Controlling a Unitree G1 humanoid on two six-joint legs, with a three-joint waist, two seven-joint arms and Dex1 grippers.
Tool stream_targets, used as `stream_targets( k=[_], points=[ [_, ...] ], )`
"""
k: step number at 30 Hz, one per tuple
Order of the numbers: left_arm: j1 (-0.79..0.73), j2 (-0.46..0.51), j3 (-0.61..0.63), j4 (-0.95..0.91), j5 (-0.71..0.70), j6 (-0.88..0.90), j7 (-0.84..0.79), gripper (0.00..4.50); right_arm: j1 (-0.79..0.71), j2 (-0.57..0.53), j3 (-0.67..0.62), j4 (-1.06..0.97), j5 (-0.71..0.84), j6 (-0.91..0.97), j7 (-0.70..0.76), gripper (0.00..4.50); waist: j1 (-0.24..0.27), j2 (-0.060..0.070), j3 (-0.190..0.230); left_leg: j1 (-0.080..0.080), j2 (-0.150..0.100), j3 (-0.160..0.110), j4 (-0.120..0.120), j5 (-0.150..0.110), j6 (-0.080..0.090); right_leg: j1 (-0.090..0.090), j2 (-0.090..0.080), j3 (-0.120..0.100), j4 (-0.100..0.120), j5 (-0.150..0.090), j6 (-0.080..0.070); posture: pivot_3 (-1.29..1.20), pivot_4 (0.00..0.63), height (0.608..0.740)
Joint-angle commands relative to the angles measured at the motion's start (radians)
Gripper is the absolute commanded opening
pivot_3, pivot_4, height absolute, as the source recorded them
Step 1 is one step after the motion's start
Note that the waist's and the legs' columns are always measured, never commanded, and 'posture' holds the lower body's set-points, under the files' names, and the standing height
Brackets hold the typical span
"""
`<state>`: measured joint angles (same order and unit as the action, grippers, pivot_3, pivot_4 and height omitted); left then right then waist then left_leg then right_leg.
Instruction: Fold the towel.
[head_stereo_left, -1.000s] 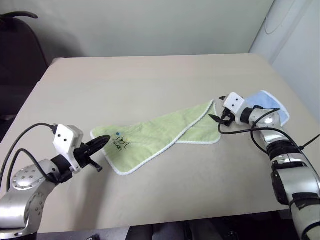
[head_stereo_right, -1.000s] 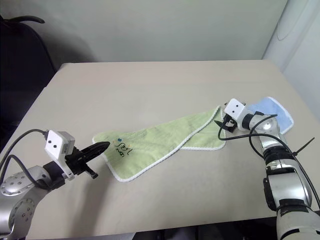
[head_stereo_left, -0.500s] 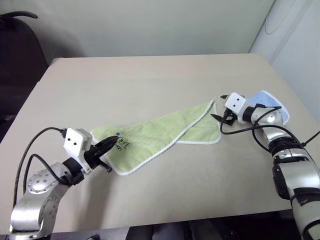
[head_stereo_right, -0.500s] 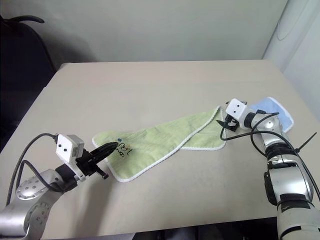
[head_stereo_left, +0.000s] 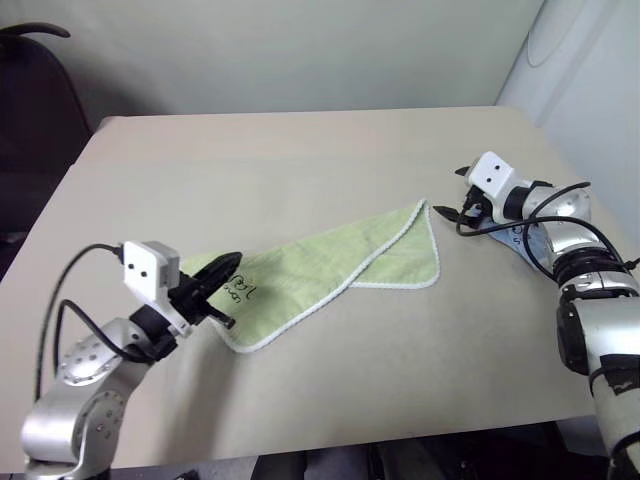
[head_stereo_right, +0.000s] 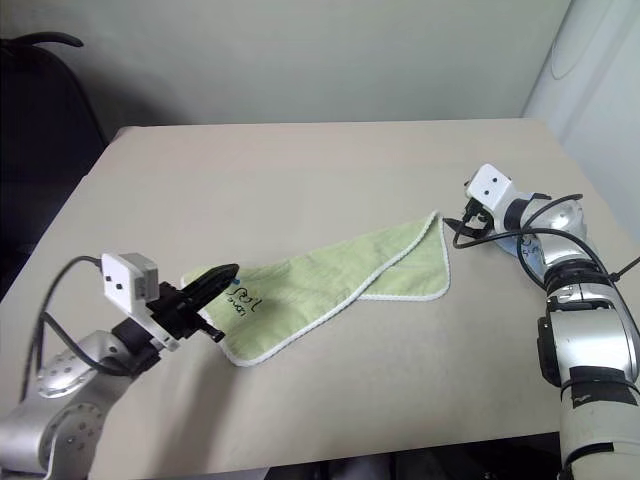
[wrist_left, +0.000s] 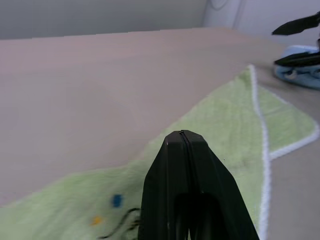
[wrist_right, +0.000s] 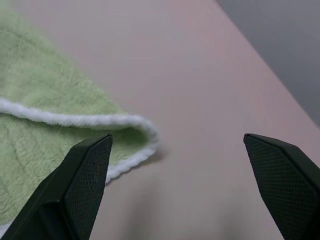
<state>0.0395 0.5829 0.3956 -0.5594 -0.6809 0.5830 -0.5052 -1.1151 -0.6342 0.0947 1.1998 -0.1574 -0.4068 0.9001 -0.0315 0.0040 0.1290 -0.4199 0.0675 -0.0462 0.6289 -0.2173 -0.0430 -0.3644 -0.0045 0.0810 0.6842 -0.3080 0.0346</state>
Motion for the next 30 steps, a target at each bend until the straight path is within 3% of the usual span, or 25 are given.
stream_targets(
  k=[1,8,19,30],
  points=[
    [-0.004,0.016,0.015,-0.015,-0.002,0.005,0.014,0.00,0.017,-0.005,-0.012,-0.035,0.012,-0.014,0.000,4.44,0.001,0.000,0.000,0.000,0.000,0.000,0.001,0.000,0.000,0.000,0.000,0.000,0.000,0.000,0.000,0.00,0.150,0.740],
    [0.059,0.057,-0.006,-0.033,0.007,0.005,-0.036,0.00,0.040,-0.023,0.037,-0.041,-0.068,-0.099,-0.089,4.44,0.001,0.000,0.000,0.000,0.000,0.000,0.001,0.000,0.000,0.000,0.000,0.000,0.001,0.000,0.000,0.00,0.150,0.740],
    [0.047,0.220,-0.055,0.062,0.090,-0.028,-0.229,0.00,-0.044,-0.019,0.209,0.009,-0.300,-0.279,-0.266,4.44,0.000,0.000,0.000,0.000,0.000,0.000,0.001,-0.001,0.000,-0.002,0.000,0.000,0.004,0.000,-0.001,0.00,0.150,0.740],
    [0.056,0.247,-0.054,0.076,0.067,-0.011,-0.323,0.00,-0.140,0.070,0.385,0.088,-0.511,-0.312,-0.484,4.44,-0.002,0.000,0.000,-0.003,0.001,-0.001,0.000,-0.002,-0.001,-0.006,-0.001,0.000,0.005,-0.001,-0.002,0.00,0.150,0.740]
  ],
)
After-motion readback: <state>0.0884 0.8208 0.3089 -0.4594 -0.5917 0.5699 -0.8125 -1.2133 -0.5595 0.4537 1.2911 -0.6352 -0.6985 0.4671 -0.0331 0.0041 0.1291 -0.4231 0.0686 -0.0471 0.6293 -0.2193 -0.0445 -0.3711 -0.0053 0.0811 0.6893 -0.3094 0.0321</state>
